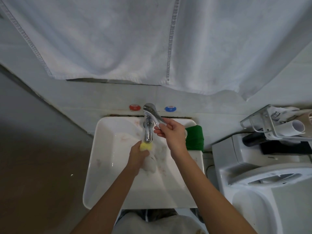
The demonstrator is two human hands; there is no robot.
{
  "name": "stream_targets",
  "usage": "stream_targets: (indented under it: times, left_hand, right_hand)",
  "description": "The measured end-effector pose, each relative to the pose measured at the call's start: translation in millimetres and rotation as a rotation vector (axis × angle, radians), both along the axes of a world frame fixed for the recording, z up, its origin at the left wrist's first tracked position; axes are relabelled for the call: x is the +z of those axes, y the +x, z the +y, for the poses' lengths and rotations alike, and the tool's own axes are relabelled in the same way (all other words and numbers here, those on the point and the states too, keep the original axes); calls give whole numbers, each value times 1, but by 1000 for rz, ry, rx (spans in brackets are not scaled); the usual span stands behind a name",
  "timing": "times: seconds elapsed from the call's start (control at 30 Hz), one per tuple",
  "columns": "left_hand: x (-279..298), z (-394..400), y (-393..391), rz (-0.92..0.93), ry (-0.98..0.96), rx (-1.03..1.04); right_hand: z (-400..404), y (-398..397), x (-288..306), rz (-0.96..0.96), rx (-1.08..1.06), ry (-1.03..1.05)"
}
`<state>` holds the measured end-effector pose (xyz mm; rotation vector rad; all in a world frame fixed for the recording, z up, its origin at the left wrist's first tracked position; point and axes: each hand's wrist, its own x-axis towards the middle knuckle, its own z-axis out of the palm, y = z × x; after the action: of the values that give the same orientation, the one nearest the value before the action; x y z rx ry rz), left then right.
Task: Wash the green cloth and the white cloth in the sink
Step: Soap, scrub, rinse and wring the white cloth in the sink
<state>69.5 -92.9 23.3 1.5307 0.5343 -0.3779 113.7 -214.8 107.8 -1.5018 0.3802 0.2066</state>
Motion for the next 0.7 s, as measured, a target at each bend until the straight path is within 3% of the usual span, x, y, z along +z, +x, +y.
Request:
stream_targets:
  times: [0.2,0.7]
  left_hand:
    - [-8,-1,6,21,59,4]
    - [-8,-11,-2,91,-15,-30]
  right_hand:
    - [3,6,8,-21,5,6]
    - [4,6,-3,-43,-19,36]
